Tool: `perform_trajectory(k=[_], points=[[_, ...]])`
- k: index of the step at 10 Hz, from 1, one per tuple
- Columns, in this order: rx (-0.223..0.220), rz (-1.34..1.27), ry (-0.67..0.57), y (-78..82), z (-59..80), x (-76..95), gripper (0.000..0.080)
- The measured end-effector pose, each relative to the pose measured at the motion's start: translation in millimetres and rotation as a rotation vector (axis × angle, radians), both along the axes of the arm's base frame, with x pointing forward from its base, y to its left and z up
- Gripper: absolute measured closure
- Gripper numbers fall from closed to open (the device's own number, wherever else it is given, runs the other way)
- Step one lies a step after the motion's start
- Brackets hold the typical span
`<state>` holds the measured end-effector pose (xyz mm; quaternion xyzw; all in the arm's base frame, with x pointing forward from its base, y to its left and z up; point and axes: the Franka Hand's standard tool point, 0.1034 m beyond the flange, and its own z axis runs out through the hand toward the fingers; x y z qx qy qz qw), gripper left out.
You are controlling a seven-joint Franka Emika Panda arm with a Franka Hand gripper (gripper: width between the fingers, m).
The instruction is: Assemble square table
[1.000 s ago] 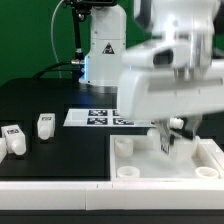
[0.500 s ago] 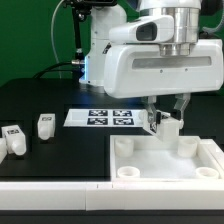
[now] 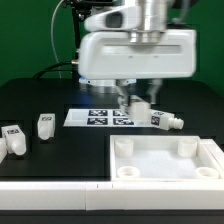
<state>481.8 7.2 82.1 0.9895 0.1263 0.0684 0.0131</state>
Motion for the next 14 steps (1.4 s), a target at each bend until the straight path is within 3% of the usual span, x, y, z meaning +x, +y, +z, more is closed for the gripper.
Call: perform_trajectory(k=[4,7,10,14], points=[[-0.001,-0.010,0.004,-3.7,-4.7,2.1,0.0519],[0.016,-0.201,0.024,-27.2,-31.4,-40.3,0.0519],[0.005,-0.220,0.033,-27.4,-44.5,-51.5,0.0519],[0.005,-0.217,0.034,-26.4,-45.1,-51.5,0.0518]])
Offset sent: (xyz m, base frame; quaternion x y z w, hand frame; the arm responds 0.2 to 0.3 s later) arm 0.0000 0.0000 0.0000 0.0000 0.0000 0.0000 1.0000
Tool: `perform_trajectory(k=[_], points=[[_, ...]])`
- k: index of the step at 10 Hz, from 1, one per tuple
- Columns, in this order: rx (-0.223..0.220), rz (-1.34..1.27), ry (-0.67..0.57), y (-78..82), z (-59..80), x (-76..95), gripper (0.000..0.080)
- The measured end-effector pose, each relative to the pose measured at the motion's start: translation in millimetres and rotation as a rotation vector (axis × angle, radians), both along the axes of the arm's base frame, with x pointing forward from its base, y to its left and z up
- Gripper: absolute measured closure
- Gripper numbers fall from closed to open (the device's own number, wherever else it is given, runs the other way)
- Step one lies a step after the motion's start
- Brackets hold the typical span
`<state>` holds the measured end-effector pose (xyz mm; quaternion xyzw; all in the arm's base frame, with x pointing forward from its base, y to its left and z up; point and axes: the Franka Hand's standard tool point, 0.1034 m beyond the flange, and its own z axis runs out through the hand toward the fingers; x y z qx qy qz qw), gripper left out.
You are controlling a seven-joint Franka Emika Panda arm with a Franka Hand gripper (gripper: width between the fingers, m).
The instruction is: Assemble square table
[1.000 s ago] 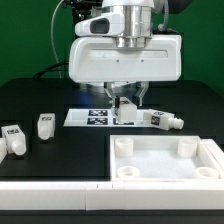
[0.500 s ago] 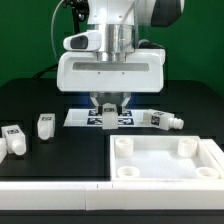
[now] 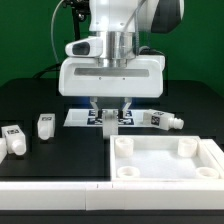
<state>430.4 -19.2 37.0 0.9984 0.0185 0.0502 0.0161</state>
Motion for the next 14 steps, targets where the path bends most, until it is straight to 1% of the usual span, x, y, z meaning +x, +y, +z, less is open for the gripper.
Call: perform_trajectory(k=[1,2,3,4,5,6,7,8,9,11,12,14], points=[[0.000,0.000,0.000,0.0,0.0,0.0,0.0344],[0.000,0.000,0.000,0.0,0.0,0.0,0.0197],[0.000,0.000,0.000,0.1,0.0,0.0,0.0197],[-0.001,0.011,0.001,2.3,0.0,-0.2,0.0160],[-0.005,0.071,0.003,15.5,0.9,-1.6,0.0152],[0.003,0.136,0.024,30.8,7.5,-3.1,0.0152],[0.006,0.208,0.015,46.1,17.6,-1.4,0.0152],[0.005,0.209,-0.015,56.3,22.9,0.1,0.0150],[-0.003,0.165,-0.066,53.8,24.6,-1.2,0.0150],[-0.002,0.172,-0.051,53.9,22.5,-2.8,0.0150],[-0.001,0.184,-0.049,58.6,22.0,-4.0,0.0150],[0.000,0.338,-0.052,96.8,22.2,-11.9,0.0150]])
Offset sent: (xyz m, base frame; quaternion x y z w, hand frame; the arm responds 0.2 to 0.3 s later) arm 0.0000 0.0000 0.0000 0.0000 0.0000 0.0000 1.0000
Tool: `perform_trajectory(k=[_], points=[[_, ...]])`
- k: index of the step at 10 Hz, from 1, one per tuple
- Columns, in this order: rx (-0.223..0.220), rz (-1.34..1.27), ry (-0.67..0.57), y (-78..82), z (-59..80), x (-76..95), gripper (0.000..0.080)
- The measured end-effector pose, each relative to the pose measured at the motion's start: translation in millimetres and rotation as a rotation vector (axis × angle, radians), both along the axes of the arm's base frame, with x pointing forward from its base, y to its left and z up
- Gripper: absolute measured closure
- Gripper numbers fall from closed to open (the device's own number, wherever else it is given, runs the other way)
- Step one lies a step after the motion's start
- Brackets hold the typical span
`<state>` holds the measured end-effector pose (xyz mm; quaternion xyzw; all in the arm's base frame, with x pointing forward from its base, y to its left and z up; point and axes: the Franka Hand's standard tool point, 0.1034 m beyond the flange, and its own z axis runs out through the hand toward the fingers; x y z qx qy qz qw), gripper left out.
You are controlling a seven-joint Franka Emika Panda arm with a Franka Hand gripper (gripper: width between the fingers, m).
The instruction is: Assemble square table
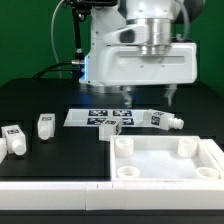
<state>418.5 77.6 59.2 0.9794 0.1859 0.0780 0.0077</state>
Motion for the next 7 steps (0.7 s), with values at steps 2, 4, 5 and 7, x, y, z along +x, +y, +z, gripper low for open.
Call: perform_trajectory(k=[2,4,5,7], points=[[-0.013,0.110,0.008,7.9,0.2,-5.4,0.0150],[-0.013,0.099,0.009,7.5,-0.7,-5.0,0.0150],[-0.010,0.094,0.038,9.9,-2.6,-8.9,0.0150],[-0.002,0.082,0.189,27.4,-9.6,-14.9,0.0150]])
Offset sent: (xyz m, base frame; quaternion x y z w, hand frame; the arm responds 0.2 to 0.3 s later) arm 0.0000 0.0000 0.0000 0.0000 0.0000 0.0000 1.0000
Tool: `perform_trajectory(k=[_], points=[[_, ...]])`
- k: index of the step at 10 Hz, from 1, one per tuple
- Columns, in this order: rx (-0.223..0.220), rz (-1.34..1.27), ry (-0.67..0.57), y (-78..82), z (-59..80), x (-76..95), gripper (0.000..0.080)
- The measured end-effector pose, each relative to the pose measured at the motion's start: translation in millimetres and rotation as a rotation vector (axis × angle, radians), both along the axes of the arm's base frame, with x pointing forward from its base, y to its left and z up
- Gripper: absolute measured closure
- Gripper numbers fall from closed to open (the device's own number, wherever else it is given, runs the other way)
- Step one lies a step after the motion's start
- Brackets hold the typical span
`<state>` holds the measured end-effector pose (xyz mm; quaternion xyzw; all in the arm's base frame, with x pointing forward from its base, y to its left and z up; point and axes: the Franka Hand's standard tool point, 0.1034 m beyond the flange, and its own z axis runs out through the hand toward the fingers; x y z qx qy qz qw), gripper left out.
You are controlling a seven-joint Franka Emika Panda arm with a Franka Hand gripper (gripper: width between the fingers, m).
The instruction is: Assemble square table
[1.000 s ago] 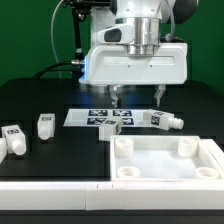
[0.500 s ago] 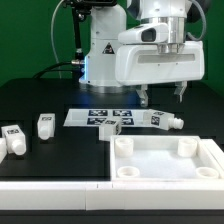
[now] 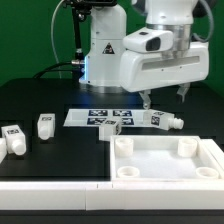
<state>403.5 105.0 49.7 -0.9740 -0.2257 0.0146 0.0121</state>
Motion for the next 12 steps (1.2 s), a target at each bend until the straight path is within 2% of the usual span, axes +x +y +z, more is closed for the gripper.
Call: perform_trajectory(k=[1,5,8,10,12], points=[[-0.004,0.005,0.009,2.6,-8.2,-6.0,0.0150],[-0.004,0.001,0.008,0.4,-7.2,-5.2,0.0150],[-0.014,0.125,0.001,11.9,-26.1,-18.2,0.0150],[-0.020,0.126,0.008,9.4,-37.5,-22.7,0.0150],[-0.021,0.119,0.007,6.7,-40.1,-23.2,0.0150]])
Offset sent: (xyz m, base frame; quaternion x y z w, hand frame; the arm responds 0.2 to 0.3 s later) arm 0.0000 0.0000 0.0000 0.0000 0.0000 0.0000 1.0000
